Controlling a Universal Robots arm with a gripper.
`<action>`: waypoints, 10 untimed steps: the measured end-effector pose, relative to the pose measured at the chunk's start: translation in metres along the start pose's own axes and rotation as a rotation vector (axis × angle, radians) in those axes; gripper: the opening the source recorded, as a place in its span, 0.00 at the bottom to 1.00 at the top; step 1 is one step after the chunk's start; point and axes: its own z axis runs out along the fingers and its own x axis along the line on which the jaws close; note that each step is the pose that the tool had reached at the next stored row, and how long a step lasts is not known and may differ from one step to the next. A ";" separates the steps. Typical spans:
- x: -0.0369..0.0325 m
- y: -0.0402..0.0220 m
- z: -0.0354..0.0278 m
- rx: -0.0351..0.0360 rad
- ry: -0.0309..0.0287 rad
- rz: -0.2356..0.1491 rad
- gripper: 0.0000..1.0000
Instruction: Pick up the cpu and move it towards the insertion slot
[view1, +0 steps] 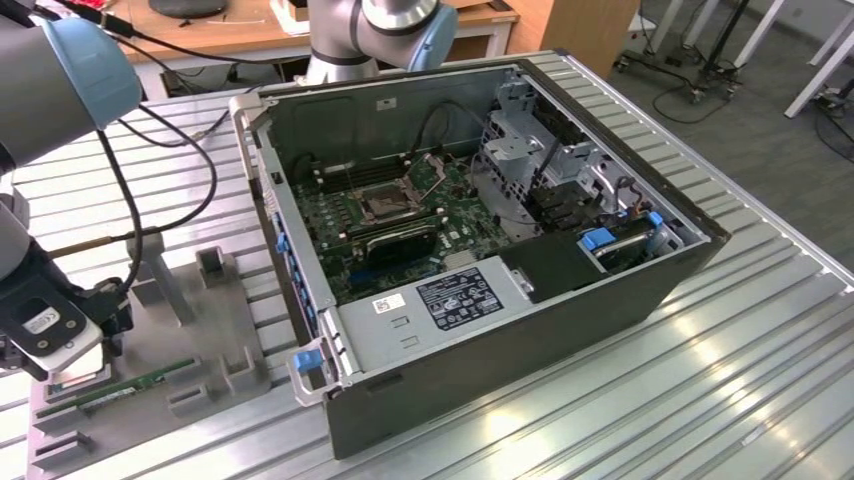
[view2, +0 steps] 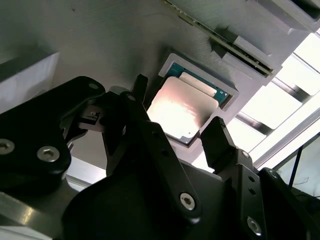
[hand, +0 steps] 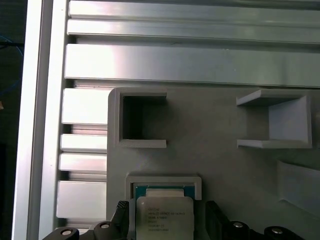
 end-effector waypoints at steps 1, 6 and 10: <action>0.0000 0.0000 0.0002 0.0000 0.0001 0.000 0.71; -0.0001 0.0000 0.0002 -0.0002 -0.0002 0.000 0.71; -0.0001 0.0001 -0.0012 -0.0001 -0.0001 0.000 0.71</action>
